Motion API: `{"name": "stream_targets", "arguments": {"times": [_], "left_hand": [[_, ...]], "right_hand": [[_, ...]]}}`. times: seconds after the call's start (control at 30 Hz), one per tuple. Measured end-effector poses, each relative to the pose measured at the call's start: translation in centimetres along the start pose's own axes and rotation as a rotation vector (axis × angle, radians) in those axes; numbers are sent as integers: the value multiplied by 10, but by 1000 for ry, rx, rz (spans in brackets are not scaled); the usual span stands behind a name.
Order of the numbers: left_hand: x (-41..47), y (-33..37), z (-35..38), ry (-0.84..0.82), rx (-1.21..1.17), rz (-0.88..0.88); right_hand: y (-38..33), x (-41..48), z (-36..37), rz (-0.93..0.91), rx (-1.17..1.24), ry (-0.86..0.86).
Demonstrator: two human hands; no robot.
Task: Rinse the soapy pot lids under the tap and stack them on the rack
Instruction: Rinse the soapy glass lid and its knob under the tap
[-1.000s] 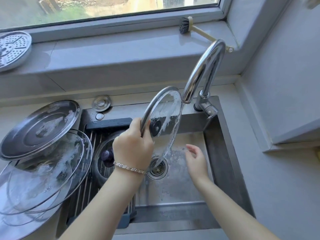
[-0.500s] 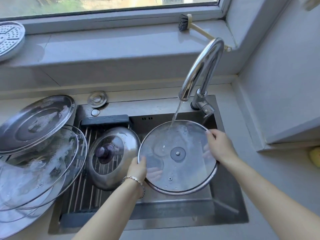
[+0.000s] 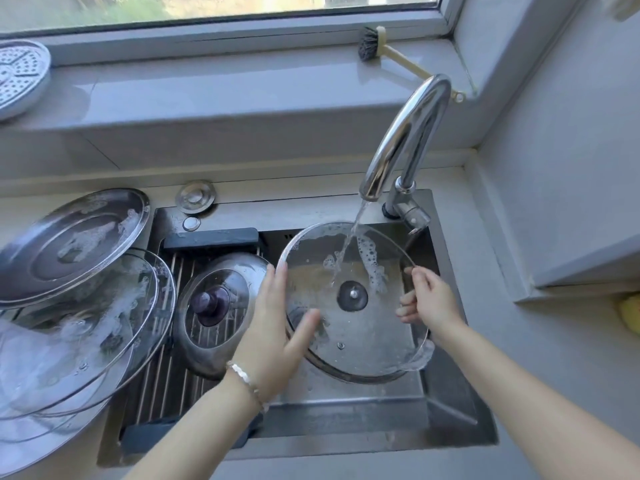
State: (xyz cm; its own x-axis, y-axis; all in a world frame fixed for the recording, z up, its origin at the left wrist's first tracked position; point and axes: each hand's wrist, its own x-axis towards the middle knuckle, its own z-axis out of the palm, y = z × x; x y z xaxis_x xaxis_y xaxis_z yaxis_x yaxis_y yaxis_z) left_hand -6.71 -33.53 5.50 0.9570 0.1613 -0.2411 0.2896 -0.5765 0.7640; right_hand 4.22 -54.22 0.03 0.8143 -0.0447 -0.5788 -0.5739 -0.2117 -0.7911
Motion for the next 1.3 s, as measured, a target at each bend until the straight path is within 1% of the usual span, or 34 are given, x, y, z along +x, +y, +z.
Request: {"name": "stream_targets", "arguments": {"times": [0.03, 0.07, 0.1, 0.13, 0.17, 0.23, 0.3, 0.33, 0.37, 0.4, 0.47, 0.5, 0.57, 0.6, 0.67, 0.7, 0.77, 0.83, 0.87, 0.9, 0.93, 0.97, 1.0, 1.03, 1.1, 1.13, 1.23, 1.27, 1.3], "left_hand": [[-5, -6, 0, -15, 258, 145], [-10, -10, 0, -3, 443, 283], [-13, -14, 0, 13, 574, 391], [-13, -16, 1, 5, 656, 469], [-10, -17, 2, 6, 700, 556], [-4, -16, 5, -16, 680, 733], [0, -17, 11, -73, 577, 845], [0, -18, 14, -101, 481, 845], [-1, -16, 16, -141, 358, 784], [-3, -14, 18, -166, 221, 680], [-7, -5, 21, -176, -91, 350], [-8, 1, 24, -143, -283, 161], [-2, 7, 31, -31, -666, -164], [3, 9, 34, 10, -793, -288], [13, 14, 37, 73, -942, -447], [16, 16, 37, 93, -1010, -492], [19, 20, 38, 125, -1101, -533], [23, 25, 35, 156, -1120, -554], [26, 26, 32, 170, -1121, -564], [29, 26, 30, 188, -1116, -570], [31, 27, 27, 203, -1099, -568], [32, 26, 25, 210, -1084, -557], [31, 28, 23, 215, -1087, -547], [29, 29, 23, 210, -1104, -539], [25, 32, 23, 171, -1193, -527], [24, 33, 23, 162, -1247, -522], [26, 34, 17, 147, -1324, -503], [28, 36, 14, 163, -1353, -499], [29, 35, 11, 182, -1393, -491]], "right_hand": [[5, -2, 2, 76, -5, -35], [7, -4, 3, 141, -12, -68], [6, -5, 2, 193, -25, -99], [3, -5, 1, 236, -51, -130], [-2, -6, 0, 273, -90, -163], [-13, -6, -3, 328, -189, -236], [-26, -6, -5, 360, -296, -291], [-31, -4, -7, 373, -327, -297], [-36, -1, -10, 388, -323, -292], [-40, 2, -14, 407, -293, -287], [-47, 4, -21, 432, -173, -275], [-49, 3, -21, 417, -114, -270], [-48, -2, -13, 310, -43, -245], [-44, -8, -5, 217, -98, -225], [-32, -22, 19, -14, -283, -190], [-26, -27, 32, -128, -350, -180], [-14, -30, 56, -292, -488, -136], [-12, -33, 72, -460, -670, -33], [-14, -38, 77, -586, -780, 8], [-14, -45, 83, -724, -844, 5], [-12, -54, 89, -847, -851, -55], [-7, -63, 94, -904, -816, -143], [0, -70, 98, -941, -780, -215], [4, -74, 100, -973, -775, -247], [1, -69, 97, -1040, -802, -209], [-7, -64, 95, -1045, -809, -175], [-34, -56, 100, -923, -752, -178], [-37, -59, 103, -930, -733, -171], [-35, -65, 104, -981, -735, -162]]}}
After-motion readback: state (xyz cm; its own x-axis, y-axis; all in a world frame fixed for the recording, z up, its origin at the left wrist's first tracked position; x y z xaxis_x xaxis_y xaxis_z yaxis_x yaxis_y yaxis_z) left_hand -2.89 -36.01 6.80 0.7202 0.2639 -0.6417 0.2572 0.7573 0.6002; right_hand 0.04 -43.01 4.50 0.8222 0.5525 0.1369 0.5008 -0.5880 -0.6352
